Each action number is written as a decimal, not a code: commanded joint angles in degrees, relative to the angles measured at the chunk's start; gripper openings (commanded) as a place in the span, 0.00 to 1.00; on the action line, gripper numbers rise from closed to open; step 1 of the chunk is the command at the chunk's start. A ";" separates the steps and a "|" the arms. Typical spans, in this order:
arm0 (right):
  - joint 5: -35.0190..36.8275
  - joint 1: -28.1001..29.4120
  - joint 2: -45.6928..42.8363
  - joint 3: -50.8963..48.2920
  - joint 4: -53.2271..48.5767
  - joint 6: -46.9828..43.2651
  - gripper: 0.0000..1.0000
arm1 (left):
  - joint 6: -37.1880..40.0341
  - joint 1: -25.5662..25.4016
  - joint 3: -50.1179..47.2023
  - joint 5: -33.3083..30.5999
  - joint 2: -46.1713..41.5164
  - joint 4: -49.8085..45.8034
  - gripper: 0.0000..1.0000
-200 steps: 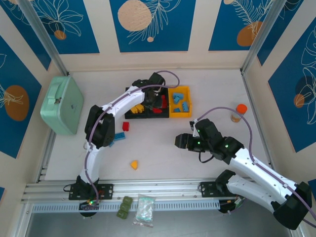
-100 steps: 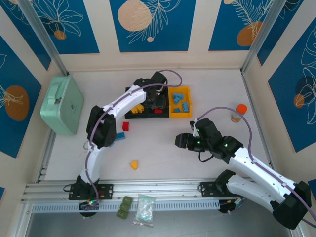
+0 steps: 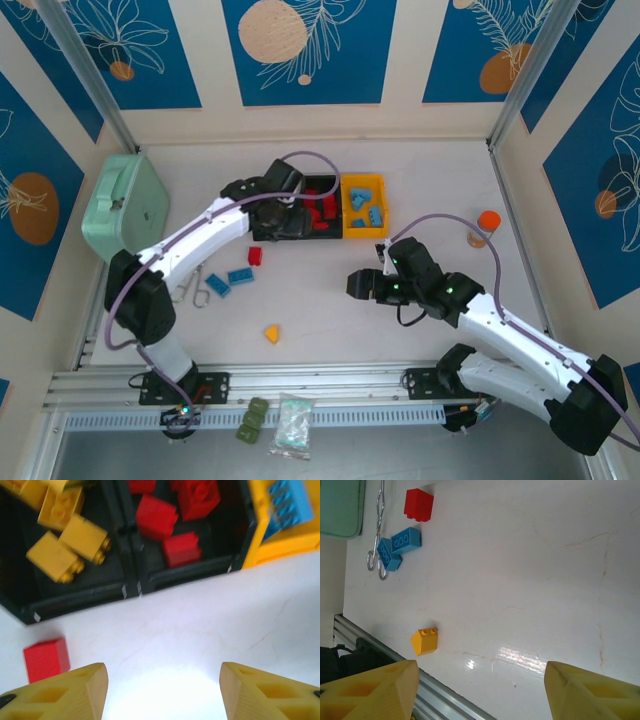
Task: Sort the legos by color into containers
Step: Pick up the lego from the middle-left of the table.
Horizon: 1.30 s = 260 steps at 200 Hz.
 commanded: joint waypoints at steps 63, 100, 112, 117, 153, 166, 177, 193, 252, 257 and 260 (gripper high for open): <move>-2.60 4.48 8.28 5.53 5.60 -3.40 0.68 | -3.94 6.77 -24.33 -1.43 -18.64 2.48 0.61; -2.58 5.93 11.96 7.25 6.56 -4.09 0.68 | -6.70 10.31 -32.39 -2.45 -24.92 2.22 0.65; -2.79 6.37 12.92 7.53 7.11 -4.10 0.67 | -7.71 11.74 -34.77 -2.53 -26.16 2.21 0.65; -2.93 6.54 13.28 7.53 7.37 -4.09 0.67 | -8.29 12.41 -35.67 -2.69 -26.53 2.15 0.65; -3.35 8.17 15.85 8.18 8.81 -4.09 0.68 | -14.08 17.32 -41.80 -2.78 -28.76 4.04 0.67; -3.03 8.97 17.01 8.89 8.60 -4.40 0.67 | -16.62 19.04 -43.85 -2.74 -29.55 5.45 0.67; -2.72 9.74 17.85 9.40 8.55 -4.68 0.68 | -18.64 20.50 -45.51 -3.02 -29.98 6.77 0.70; -2.46 10.51 18.86 9.92 8.45 -4.97 0.67 | -20.75 22.48 -47.44 -2.62 -30.03 9.00 0.71; -1.93 11.41 19.96 10.63 8.11 -5.06 0.67 | -22.03 25.19 -47.63 -2.95 -24.67 15.42 0.73; -1.87 11.41 20.00 10.67 7.96 -5.01 0.67 | -22.12 25.35 -47.56 -3.06 -24.23 15.88 0.73; -1.85 11.43 19.96 10.70 7.89 -5.05 0.67 | -22.00 25.53 -47.54 -3.13 -23.95 16.17 0.73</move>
